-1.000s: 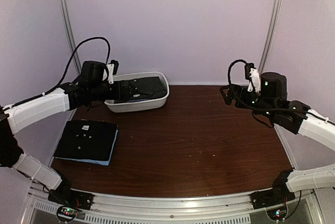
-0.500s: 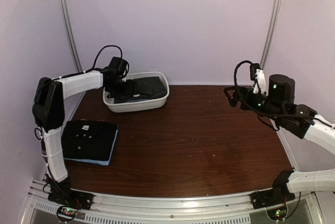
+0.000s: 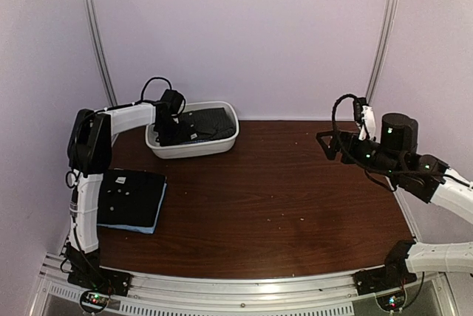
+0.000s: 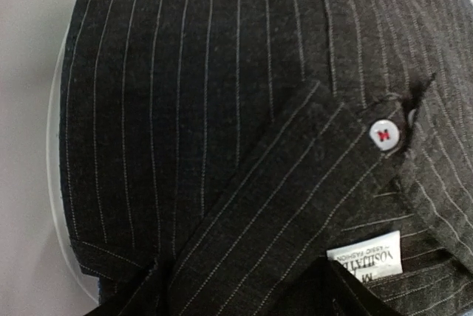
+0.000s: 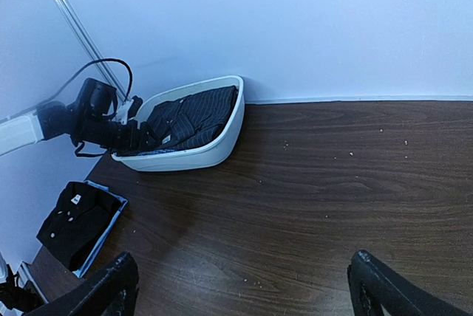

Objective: Fold and stack the long sleeve shirts
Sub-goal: Pick up the square-folded shirt from the center of the board.

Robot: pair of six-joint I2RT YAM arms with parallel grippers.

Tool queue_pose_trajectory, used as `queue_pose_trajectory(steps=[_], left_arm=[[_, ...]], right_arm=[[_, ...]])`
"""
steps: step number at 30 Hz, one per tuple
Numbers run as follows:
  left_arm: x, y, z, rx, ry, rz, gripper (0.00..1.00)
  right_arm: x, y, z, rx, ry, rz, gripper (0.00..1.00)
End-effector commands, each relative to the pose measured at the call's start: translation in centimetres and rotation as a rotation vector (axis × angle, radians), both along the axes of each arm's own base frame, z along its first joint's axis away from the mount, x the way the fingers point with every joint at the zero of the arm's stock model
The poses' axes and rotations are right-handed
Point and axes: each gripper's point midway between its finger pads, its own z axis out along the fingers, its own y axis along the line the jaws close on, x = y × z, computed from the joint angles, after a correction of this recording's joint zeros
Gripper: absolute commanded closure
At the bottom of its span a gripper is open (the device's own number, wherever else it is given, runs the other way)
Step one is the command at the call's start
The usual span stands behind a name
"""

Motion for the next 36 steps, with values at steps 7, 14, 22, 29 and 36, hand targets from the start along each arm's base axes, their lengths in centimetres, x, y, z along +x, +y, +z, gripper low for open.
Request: queue_pose_trajectory(steps=[7, 14, 22, 29, 36], left_arm=[[0.0, 1.5, -0.3, 0.022, 0.017, 0.068, 0.5], [1.5, 0.7, 4.1, 0.01, -0.078, 0.016, 0.9], [2.4, -0.5, 10.5, -0.014, -0.205, -0.07, 1.0], [1.3, -2.4, 18.2, -0.064, -0.364, -0.186, 1.0], [-3.1, -7.3, 26.8, -0.211, -0.522, -0.388, 1.0]], right_arm=[[-0.1, 1.2, -1.5, 0.025, 0.031, 0.046, 0.0], [0.2, 1.1, -1.4, 0.033, 0.034, 0.029, 0.0], [1.1, 1.5, -1.8, 0.035, 0.042, 0.015, 0.0], [2.5, 2.6, -1.4, 0.045, 0.044, 0.013, 0.0], [3.9, 3.1, -0.6, 0.073, 0.017, -0.014, 0.0]])
